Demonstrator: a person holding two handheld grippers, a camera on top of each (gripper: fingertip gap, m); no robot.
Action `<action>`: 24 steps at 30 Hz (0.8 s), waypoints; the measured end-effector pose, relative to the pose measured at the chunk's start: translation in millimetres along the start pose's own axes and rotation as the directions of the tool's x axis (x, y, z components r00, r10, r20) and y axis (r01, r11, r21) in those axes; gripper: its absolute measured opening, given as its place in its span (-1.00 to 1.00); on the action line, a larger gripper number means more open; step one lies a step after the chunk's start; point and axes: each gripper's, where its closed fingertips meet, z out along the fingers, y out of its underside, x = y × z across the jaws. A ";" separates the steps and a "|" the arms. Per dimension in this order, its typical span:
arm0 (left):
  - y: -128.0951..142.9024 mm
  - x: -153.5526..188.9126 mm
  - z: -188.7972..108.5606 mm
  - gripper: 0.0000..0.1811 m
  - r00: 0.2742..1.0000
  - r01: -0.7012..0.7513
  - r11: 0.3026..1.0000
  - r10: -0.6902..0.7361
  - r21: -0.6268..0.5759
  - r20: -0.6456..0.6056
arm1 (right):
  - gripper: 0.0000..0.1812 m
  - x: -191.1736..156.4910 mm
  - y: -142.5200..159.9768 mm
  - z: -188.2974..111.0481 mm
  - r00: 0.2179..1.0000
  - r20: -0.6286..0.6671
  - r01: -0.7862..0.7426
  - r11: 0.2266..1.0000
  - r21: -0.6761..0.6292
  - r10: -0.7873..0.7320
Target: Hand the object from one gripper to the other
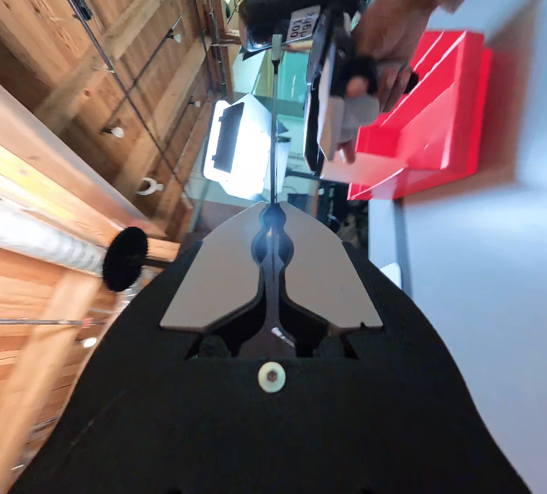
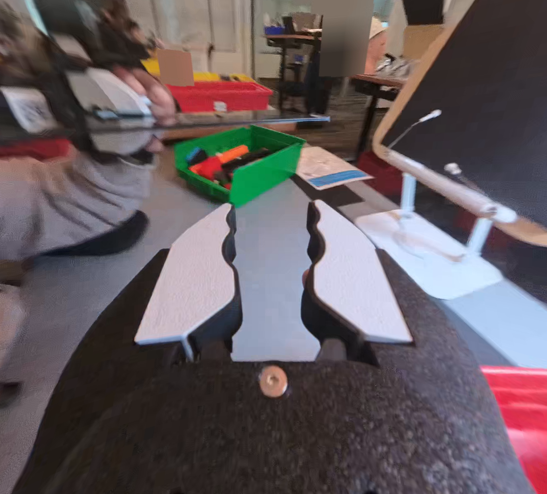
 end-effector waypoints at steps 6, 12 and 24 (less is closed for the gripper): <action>11.4 20.5 13.6 -0.97 0.957 -0.277 0.956 0.283 -0.098 0.062 | -0.49 -51.9 -8.5 11.0 0.695 0.491 -0.556 0.826 -0.097 0.525; 14.5 23.2 16.7 -0.92 0.972 -0.221 0.971 0.228 -0.093 0.065 | -0.95 -72.3 -8.9 30.9 0.703 0.495 -0.531 0.840 -0.113 0.511; 14.0 -15.0 2.8 -0.70 0.519 0.852 0.516 -0.817 0.082 -0.251 | -0.98 -47.2 -49.8 -7.4 0.893 0.388 -0.322 0.925 0.201 0.226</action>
